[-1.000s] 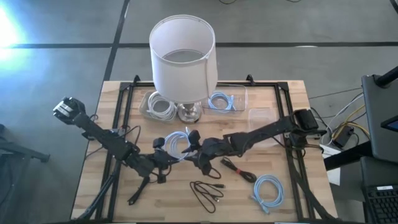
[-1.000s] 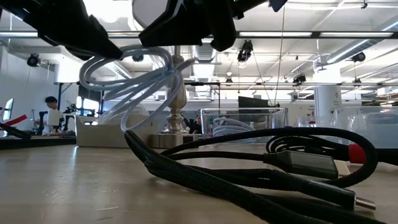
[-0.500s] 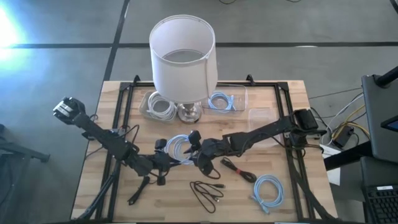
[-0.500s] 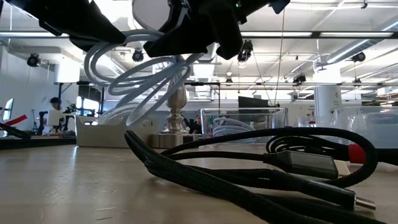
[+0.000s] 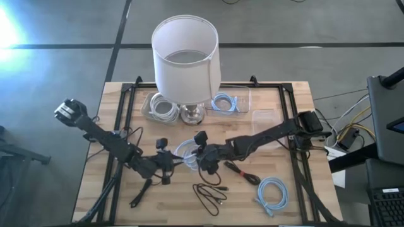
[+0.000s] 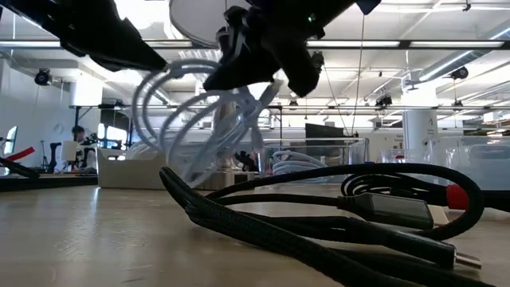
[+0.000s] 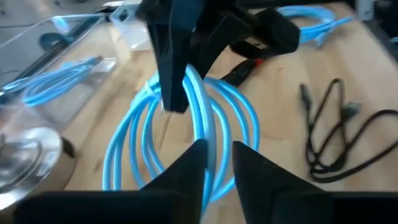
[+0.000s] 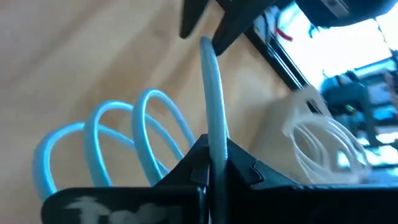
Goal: Pick & Place USB Port
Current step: Put the left blue HDMI cable into the left transparent bin
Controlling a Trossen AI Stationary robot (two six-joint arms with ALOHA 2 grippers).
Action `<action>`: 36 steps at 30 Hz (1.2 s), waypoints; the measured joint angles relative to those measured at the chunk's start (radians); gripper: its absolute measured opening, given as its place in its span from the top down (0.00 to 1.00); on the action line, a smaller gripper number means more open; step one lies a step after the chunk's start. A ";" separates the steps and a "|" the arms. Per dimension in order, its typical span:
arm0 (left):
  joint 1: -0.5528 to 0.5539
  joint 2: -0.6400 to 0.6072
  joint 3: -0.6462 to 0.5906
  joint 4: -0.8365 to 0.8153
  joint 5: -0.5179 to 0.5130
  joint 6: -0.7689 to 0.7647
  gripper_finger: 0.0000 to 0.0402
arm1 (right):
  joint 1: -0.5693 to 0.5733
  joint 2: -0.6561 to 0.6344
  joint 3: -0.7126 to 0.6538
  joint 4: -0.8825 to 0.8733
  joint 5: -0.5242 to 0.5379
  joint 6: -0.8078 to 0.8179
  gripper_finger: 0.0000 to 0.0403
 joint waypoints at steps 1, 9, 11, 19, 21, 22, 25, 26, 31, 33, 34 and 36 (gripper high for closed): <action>0.002 0.006 0.000 -0.001 -0.008 -0.004 0.77 | 0.006 0.000 0.000 -0.012 0.038 -0.001 0.97; 0.003 0.045 -0.001 -0.003 -0.001 -0.052 0.63 | 0.026 -0.070 0.030 -0.281 0.323 0.172 0.97; 0.003 0.052 -0.001 -0.004 -0.001 -0.057 0.63 | 0.028 -0.101 0.048 -0.383 0.337 0.258 0.97; 0.005 0.058 -0.001 -0.012 -0.002 -0.068 0.63 | 0.001 -0.223 0.029 -0.592 0.607 0.461 0.97; 0.006 0.058 -0.001 -0.014 -0.002 -0.068 0.63 | -0.021 -0.249 0.017 -0.591 0.658 0.478 0.97; 0.006 0.058 -0.001 -0.013 -0.002 -0.068 0.63 | -0.033 -0.259 0.010 -0.592 0.674 0.483 0.97; 0.006 0.058 -0.001 -0.013 -0.002 -0.068 0.63 | -0.087 -0.288 -0.003 -0.591 0.694 0.514 0.97; 0.006 0.058 -0.001 -0.014 -0.003 -0.069 0.63 | -0.108 -0.293 -0.006 -0.592 0.695 0.528 0.97; 0.006 0.058 -0.001 -0.014 -0.005 -0.069 0.63 | -0.229 -0.289 -0.015 -0.584 0.697 0.554 0.97; 0.006 0.058 -0.001 -0.014 -0.005 -0.069 0.63 | -0.278 -0.280 -0.015 -0.578 0.692 0.577 0.97; 0.006 0.058 -0.001 -0.014 -0.005 -0.069 0.63 | -0.304 -0.270 -0.015 -0.576 0.684 0.597 0.97; 0.006 0.058 -0.001 -0.014 -0.005 -0.070 0.63 | -0.347 -0.253 -0.015 -0.571 0.650 0.650 0.97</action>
